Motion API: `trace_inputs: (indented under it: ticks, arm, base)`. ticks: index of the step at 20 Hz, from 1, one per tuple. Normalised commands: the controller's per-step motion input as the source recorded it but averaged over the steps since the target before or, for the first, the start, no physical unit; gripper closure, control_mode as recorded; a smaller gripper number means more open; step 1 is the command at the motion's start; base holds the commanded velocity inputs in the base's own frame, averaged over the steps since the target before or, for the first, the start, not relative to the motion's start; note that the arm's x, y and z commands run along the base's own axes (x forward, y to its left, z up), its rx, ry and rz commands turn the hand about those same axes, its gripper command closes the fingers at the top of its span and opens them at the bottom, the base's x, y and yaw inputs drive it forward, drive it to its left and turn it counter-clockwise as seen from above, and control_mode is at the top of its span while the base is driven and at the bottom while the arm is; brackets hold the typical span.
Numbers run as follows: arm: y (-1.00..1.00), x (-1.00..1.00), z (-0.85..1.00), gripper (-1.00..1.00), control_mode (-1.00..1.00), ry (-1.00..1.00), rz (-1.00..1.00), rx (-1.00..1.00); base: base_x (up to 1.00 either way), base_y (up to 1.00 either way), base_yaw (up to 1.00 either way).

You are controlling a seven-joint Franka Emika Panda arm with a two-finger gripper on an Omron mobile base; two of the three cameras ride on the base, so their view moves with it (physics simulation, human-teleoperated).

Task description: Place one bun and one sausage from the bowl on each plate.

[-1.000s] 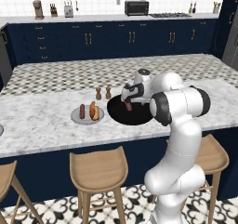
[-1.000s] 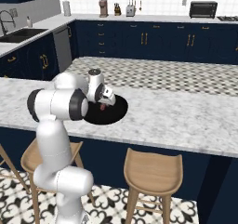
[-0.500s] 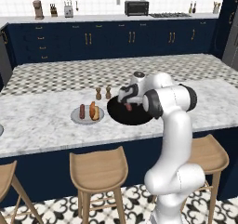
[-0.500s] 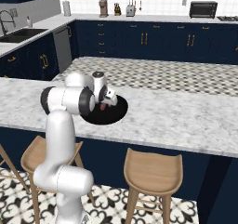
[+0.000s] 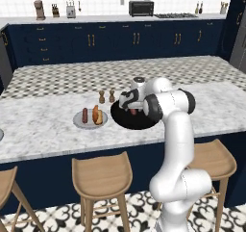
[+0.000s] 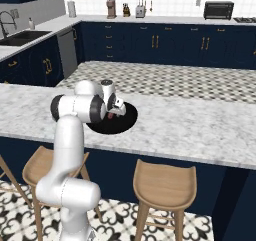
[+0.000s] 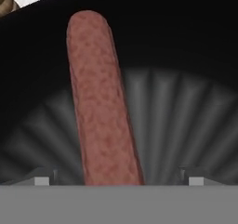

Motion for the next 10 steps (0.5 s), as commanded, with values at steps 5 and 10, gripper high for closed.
trace_inputs:
  ticks: [5, 10]
  arm:
    - [0.0, 0.0, 0.0, -1.0, -1.0, 0.0, 0.0, 0.0]
    - [0.0, 0.0, 0.0, 1.0, -1.0, 0.0, 0.0, 0.0]
  base:
    - [0.0, 0.0, 0.0]
    - [0.0, 0.0, 0.0]
